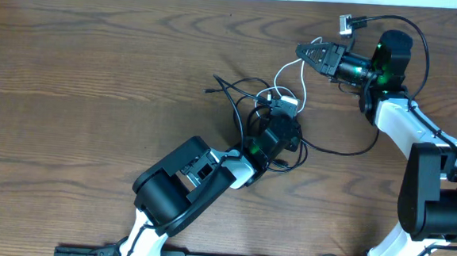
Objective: Untangle cables
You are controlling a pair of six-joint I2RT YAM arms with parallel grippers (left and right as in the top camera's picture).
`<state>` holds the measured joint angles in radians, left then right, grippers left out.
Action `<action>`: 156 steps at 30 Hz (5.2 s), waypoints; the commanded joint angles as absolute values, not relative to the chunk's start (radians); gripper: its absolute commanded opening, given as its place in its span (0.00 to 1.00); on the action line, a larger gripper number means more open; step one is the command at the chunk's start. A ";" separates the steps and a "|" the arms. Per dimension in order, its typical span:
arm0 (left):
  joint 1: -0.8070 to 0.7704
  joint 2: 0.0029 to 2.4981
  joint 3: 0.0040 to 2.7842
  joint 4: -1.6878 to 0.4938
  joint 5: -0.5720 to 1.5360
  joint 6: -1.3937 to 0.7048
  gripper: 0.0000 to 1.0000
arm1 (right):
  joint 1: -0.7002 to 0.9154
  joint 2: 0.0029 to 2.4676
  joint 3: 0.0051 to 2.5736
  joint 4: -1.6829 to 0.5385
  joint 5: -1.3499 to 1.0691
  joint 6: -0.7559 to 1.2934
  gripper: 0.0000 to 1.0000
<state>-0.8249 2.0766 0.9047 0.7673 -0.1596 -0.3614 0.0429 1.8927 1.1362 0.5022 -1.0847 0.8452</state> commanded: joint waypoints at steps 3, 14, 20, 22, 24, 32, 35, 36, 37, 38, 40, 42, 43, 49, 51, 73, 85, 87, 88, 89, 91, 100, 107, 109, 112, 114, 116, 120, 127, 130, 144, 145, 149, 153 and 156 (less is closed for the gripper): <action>-0.825 2.029 0.906 0.764 -0.181 -0.324 0.08 | 0.049 1.876 1.152 0.446 -1.097 0.782 0.02; -0.825 1.708 0.906 0.546 -0.180 -0.322 0.08 | 0.046 1.876 1.152 0.352 -1.067 0.710 0.02; -0.828 1.673 0.906 0.364 -0.164 -0.324 0.42 | 0.047 1.875 1.152 0.380 -1.076 0.756 0.01; -0.836 1.690 0.906 0.340 -0.165 -0.326 0.60 | 0.045 1.873 1.152 0.409 -1.076 0.774 0.01; -0.846 1.703 0.906 0.349 -0.165 -0.326 0.62 | 0.044 1.863 1.152 0.435 -1.076 0.794 0.01; -0.878 1.765 0.906 0.468 -0.166 -0.326 0.62 | 0.043 1.776 1.156 0.422 -1.075 0.819 0.02; -0.878 1.798 0.906 0.493 -0.169 -0.326 0.62 | 0.043 1.730 1.156 0.396 -1.074 0.831 0.02; -0.878 1.810 0.906 0.503 -0.169 -0.326 0.62 | 0.042 1.715 1.156 0.381 -1.071 0.830 0.02; -0.878 1.819 0.906 0.516 -0.169 -0.326 0.62 | 0.042 1.701 1.156 0.365 -1.067 0.830 0.01; -0.878 1.829 0.906 0.529 -0.169 -0.326 0.62 | 0.042 1.688 1.156 0.352 -1.064 0.830 0.02; -0.878 1.847 0.906 0.558 -0.169 -0.326 0.62 | 0.042 1.673 1.156 0.341 -1.065 0.830 0.02; -0.878 1.864 0.906 0.582 -0.171 -0.326 0.62 | 0.043 1.662 1.156 0.332 -1.065 0.830 0.01; -0.878 1.875 0.906 0.590 -0.183 -0.326 0.62 | 0.044 1.654 1.156 0.317 -1.065 0.830 0.01; -0.878 1.903 0.906 0.589 -0.330 -0.326 0.62 | 0.046 1.649 1.156 0.290 -1.076 0.829 0.02; -0.878 1.911 0.906 0.589 -0.370 -0.326 0.62 | 0.048 1.649 1.156 0.290 -1.081 0.830 0.01; -0.856 1.973 0.907 0.744 -0.411 -0.326 0.36 | 0.052 1.640 1.156 0.268 -1.136 0.834 0.02; -0.856 1.918 0.906 0.745 -0.323 -0.326 0.08 | 0.054 1.640 1.156 0.219 -1.114 0.794 0.02; -0.856 1.861 0.906 0.703 -0.323 -0.326 0.08 | 0.054 1.640 1.156 0.171 -1.080 0.766 0.02; -0.856 1.818 0.906 0.665 -0.323 -0.326 0.08 | 0.054 1.640 1.156 0.144 -1.062 0.746 0.02; -0.855 1.777 0.906 0.630 -0.323 -0.325 0.08 | 0.054 1.640 1.156 0.113 -1.039 0.719 0.02; -0.853 1.695 0.907 0.555 -0.323 -0.325 0.08 | 0.054 1.640 1.156 0.068 -0.999 0.663 0.07; -0.828 1.398 0.907 0.311 -0.324 -0.326 0.07 | 0.103 1.640 1.156 -0.241 -0.547 0.481 0.55; -0.795 1.359 0.906 0.291 -0.326 -0.326 0.07 | 0.154 1.640 1.156 -0.405 -0.690 0.319 0.63; -0.788 1.363 0.906 0.279 -0.326 -0.326 0.07 | 0.164 1.640 1.156 -0.440 -0.761 0.281 0.65; -0.786 1.363 0.906 0.270 -0.326 -0.326 0.07 | 0.175 1.640 1.156 -0.455 -0.818 0.224 0.70; -0.786 1.363 0.906 0.276 -0.326 -0.327 0.07 | 0.183 1.640 1.156 -0.455 -0.801 0.183 0.74; -0.785 1.363 0.907 0.296 -0.326 -0.326 0.08 | 0.192 1.641 1.155 -0.463 -0.734 0.166 0.78; -0.782 1.354 0.907 0.354 -0.326 -0.326 0.08 | 0.220 1.642 1.148 -0.488 -0.479 0.187 0.81; -0.761 1.330 0.907 0.386 -0.326 -0.326 0.07 | 0.274 1.644 1.144 -0.511 -0.414 0.215 0.91; -0.761 1.330 0.906 0.368 -0.326 -0.326 0.08 | 0.294 1.644 1.144 -0.501 -0.404 0.188 0.95; -0.763 1.337 0.906 0.423 -0.054 -0.326 0.08 | 0.113 1.567 1.145 -0.593 -0.093 0.337 0.99; -0.764 1.342 0.906 0.448 -0.021 -0.326 0.08 | 0.082 1.541 1.145 -0.595 -0.093 0.342 0.99; -0.778 1.385 0.907 0.547 0.019 -0.327 0.08 | -0.035 1.421 1.145 -0.611 -0.127 0.363 0.99; -0.802 1.499 0.908 0.744 0.019 -0.408 0.08 | -0.140 1.274 1.145 -0.630 -0.145 0.363 0.99; -0.825 1.624 0.925 0.935 0.019 -0.507 0.08 | -0.190 1.163 1.145 -0.638 -0.150 0.364 0.99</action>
<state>-0.8051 1.5257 0.9016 0.8574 -0.0048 -0.4038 -0.1604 1.2446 1.1442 -0.6300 -0.1318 0.3500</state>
